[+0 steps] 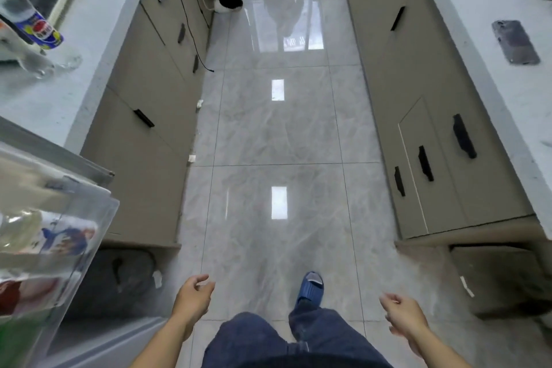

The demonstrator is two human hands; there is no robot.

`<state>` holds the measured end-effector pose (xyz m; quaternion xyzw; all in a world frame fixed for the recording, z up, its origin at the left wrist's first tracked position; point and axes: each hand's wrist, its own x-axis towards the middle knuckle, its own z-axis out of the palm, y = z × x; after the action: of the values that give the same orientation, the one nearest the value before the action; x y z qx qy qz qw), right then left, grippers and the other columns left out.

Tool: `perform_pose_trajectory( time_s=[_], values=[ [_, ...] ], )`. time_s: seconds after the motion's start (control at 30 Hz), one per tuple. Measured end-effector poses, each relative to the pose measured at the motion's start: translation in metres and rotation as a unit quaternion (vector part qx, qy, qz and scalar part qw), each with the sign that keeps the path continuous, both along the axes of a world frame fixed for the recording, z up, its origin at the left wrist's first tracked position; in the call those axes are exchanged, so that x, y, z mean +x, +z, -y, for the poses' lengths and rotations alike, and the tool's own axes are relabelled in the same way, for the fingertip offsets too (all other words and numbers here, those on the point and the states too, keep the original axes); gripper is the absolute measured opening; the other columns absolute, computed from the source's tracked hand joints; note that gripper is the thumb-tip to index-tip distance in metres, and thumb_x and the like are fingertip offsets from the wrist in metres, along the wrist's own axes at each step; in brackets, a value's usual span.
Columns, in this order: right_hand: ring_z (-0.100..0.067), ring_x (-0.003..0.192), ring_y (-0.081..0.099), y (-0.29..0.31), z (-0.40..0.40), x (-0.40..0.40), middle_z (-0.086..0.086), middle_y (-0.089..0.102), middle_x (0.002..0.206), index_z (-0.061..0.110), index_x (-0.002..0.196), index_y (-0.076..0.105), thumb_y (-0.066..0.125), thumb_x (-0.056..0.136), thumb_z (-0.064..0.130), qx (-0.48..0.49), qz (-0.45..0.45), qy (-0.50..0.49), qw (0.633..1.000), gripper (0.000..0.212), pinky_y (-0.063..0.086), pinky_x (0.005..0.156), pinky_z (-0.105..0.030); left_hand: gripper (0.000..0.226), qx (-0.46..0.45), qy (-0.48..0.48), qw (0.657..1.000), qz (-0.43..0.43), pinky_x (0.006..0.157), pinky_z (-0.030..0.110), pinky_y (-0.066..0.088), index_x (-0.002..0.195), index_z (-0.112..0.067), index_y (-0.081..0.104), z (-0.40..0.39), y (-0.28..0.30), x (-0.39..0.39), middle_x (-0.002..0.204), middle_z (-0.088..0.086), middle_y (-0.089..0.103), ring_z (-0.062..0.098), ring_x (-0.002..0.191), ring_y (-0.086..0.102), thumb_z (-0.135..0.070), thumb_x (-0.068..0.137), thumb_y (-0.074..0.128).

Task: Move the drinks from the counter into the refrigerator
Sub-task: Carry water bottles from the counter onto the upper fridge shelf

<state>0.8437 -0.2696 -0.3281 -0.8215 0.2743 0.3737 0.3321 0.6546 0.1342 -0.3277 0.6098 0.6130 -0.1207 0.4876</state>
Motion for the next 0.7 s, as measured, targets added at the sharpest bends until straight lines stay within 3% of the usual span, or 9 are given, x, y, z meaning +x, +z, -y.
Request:
perform_pose_trajectory(
  time_s=[0.1, 0.17, 0.33, 0.47, 0.6, 0.7],
  values=[
    [-0.028, 0.093, 0.063, 0.011, -0.03, 0.08, -0.011, 0.066, 0.104, 0.01, 0.12, 0.063, 0.06, 0.096, 0.024, 0.015, 0.027, 0.064, 0.997, 0.028, 0.052, 0.075, -0.036, 0.019, 0.006, 0.029, 1.0, -0.004, 0.063, 0.03, 0.049, 0.113, -0.019, 0.062, -0.003, 0.005, 0.02, 0.087, 0.01, 0.067, 0.023, 0.071, 0.059, -0.021, 0.094, 0.06],
    [-0.026, 0.087, 0.063, 0.019, -0.052, 0.124, -0.01, 0.065, 0.098, 0.008, 0.124, 0.062, 0.06, 0.096, 0.024, 0.029, 0.042, 0.092, 0.994, 0.032, 0.052, 0.072, -0.035, 0.018, 0.005, 0.047, 0.999, -0.02, 0.064, 0.03, 0.049, 0.111, -0.017, 0.064, -0.003, 0.006, 0.027, 0.093, 0.012, 0.068, 0.027, 0.076, 0.062, -0.019, 0.094, 0.062],
    [-0.023, 0.078, 0.064, 0.026, -0.123, 0.216, -0.002, 0.067, 0.092, 0.012, 0.116, 0.065, 0.061, 0.096, 0.028, 0.052, 0.052, 0.142, 0.987, 0.026, 0.053, 0.066, -0.034, 0.014, -0.001, 0.128, 0.991, -0.045, 0.069, 0.034, 0.05, 0.101, -0.003, 0.067, -0.019, 0.0, 0.044, 0.095, 0.024, 0.067, 0.036, 0.08, 0.064, -0.005, 0.087, 0.069],
    [-0.02, 0.076, 0.065, 0.022, -0.191, 0.279, 0.001, 0.065, 0.089, 0.014, 0.113, 0.065, 0.061, 0.095, 0.026, 0.063, 0.061, 0.187, 0.978, 0.023, 0.051, 0.062, -0.031, 0.012, -0.011, 0.179, 0.983, -0.045, 0.062, 0.03, 0.044, 0.091, 0.012, 0.065, -0.045, -0.017, 0.065, 0.074, 0.022, 0.065, 0.026, 0.059, 0.058, 0.0, 0.088, 0.068],
    [-0.019, 0.064, 0.058, 0.025, -0.264, 0.332, 0.0, 0.064, 0.076, 0.013, 0.104, 0.067, 0.061, 0.095, 0.025, 0.058, 0.075, 0.234, 0.968, 0.016, 0.049, 0.061, -0.03, 0.017, -0.041, 0.242, 0.968, -0.048, 0.071, 0.034, 0.046, 0.094, 0.003, 0.064, -0.092, -0.029, 0.105, 0.084, 0.017, 0.064, 0.029, 0.067, 0.056, -0.014, 0.093, 0.063],
    [-0.017, 0.055, 0.048, 0.034, -0.314, 0.364, -0.001, 0.057, 0.067, 0.01, 0.102, 0.068, 0.06, 0.094, 0.024, 0.054, 0.059, 0.269, 0.96, 0.017, 0.043, 0.053, -0.026, 0.017, -0.054, 0.259, 0.964, -0.033, 0.064, 0.03, 0.046, 0.093, -0.004, 0.067, -0.131, -0.028, 0.137, 0.074, 0.012, 0.064, 0.025, 0.062, 0.054, -0.02, 0.092, 0.063]
  ],
)
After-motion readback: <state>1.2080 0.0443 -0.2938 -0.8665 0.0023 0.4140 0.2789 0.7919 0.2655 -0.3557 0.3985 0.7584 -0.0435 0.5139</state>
